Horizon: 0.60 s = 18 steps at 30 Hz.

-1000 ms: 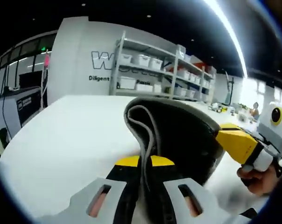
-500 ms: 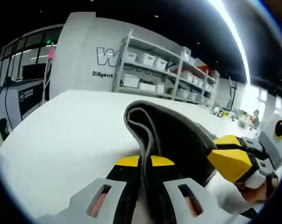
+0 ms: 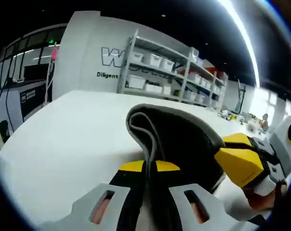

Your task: Open the folded towel by lifting each exposed corner and separating the folded layers until the towel lies flat within the target outline without major curled edges

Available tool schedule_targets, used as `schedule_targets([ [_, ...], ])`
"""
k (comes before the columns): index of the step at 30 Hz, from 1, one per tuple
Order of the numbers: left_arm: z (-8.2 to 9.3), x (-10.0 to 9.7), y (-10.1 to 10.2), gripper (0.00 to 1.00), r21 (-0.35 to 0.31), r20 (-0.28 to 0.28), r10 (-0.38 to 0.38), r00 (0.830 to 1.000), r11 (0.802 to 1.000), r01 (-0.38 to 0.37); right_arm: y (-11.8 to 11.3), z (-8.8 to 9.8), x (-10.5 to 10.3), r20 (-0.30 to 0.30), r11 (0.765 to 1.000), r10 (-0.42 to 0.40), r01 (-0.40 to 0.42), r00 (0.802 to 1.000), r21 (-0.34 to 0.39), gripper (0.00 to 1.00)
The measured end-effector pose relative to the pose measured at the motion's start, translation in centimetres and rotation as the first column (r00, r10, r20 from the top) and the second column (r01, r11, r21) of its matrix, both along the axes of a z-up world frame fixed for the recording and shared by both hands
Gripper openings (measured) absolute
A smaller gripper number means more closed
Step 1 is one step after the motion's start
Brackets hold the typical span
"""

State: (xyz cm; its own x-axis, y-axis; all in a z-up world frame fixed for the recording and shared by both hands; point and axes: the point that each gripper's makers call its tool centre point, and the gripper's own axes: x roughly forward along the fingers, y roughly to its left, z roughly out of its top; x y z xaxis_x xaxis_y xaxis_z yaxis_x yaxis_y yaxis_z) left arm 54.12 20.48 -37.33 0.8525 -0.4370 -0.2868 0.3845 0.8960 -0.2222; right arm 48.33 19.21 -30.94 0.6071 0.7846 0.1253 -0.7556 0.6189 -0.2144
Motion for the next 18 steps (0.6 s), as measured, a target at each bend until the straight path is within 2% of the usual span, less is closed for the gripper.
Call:
schedule_targets([
  [3,0.0,0.0,-0.1,0.06,0.011,0.004,0.0,1.0,1.0,0.0,0.1,0.0,0.1,-0.009,1.0,0.004,-0.004,1.0,0.015,0.0],
  [8,0.0,0.2,0.2,0.06,0.018,0.005,0.003,1.0,1.0,-0.003,0.7,-0.9,0.0,0.01,0.998,0.006,-0.005,1.0,-0.057,0.0],
  [10,0.0,0.4,0.5,0.07,0.024,0.004,0.006,1.0,1.0,-0.006,0.9,-1.2,-0.1,-0.007,0.997,0.028,-0.029,1.0,-0.065,0.0],
  [14,-0.1,0.5,0.8,0.07,0.031,0.006,0.009,1.0,0.999,-0.009,-0.3,-0.4,-0.1,-0.008,0.998,0.034,-0.034,0.999,-0.045,0.05],
  [15,-0.2,0.6,1.0,0.07,0.033,0.004,0.013,1.0,0.999,-0.013,-0.8,-0.5,-0.2,-0.011,0.997,0.05,-0.051,0.999,-0.066,0.07],
  [16,-0.2,0.6,1.1,0.07,0.029,0.002,0.016,1.0,0.999,-0.016,-1.4,-0.8,-0.3,0.016,0.99,0.062,-0.06,0.998,-0.127,0.08],
  [18,-0.3,0.6,1.0,0.07,0.024,-0.001,0.017,1.0,1.0,-0.017,-2.3,-1.5,0.0,0.038,0.979,0.067,-0.058,0.997,-0.194,0.08],
])
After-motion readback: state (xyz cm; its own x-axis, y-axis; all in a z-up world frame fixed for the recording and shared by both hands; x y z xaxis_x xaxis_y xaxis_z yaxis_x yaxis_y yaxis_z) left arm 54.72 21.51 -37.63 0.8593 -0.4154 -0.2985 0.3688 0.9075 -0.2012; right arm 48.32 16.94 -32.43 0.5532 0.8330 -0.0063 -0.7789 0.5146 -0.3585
